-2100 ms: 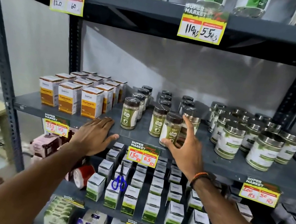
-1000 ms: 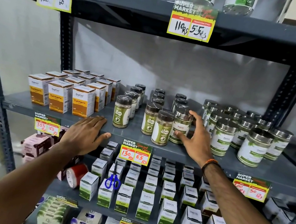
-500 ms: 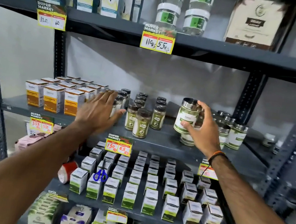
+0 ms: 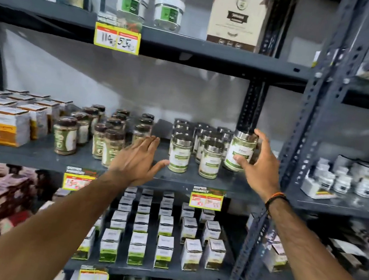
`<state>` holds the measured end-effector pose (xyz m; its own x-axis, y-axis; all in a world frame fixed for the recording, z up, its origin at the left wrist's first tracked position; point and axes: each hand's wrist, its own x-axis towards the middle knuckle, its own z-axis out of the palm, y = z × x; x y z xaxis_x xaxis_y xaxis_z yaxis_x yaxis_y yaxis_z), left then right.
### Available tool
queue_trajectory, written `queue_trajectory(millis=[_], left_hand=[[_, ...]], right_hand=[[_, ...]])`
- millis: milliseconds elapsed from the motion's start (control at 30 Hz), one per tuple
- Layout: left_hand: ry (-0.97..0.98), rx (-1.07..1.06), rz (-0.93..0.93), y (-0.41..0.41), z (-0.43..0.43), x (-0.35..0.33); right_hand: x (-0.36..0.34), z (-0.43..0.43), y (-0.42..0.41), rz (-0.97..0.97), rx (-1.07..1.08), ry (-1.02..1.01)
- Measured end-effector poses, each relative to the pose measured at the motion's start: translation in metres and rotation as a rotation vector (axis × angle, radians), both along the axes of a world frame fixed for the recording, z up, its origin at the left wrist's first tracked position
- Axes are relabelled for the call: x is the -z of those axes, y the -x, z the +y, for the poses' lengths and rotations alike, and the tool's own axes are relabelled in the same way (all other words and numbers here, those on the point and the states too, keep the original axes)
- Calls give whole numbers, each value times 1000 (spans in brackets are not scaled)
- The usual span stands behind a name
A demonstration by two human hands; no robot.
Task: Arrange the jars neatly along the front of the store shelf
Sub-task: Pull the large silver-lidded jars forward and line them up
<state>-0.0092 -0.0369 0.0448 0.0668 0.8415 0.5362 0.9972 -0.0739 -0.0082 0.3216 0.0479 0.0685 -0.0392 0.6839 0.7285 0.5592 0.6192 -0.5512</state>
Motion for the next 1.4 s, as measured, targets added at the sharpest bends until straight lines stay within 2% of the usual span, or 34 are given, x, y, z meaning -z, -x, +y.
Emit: queue_trajectory(millis=[333,600,767,900,1400], left_hand=[[292,38,47,13,40,52],[204,16,95,19,47,65],[179,13,105,20,49,69],[174,13,114,20,49,70],[151,9,135,21,50,72]], right_hand=[[54,43,-22,-18,43,151],[70,58,-14,21,47,185],[78,56,-8,51,208,239],[80,64,-4,-48,286,340],[81,75,-1,-30,305,443]])
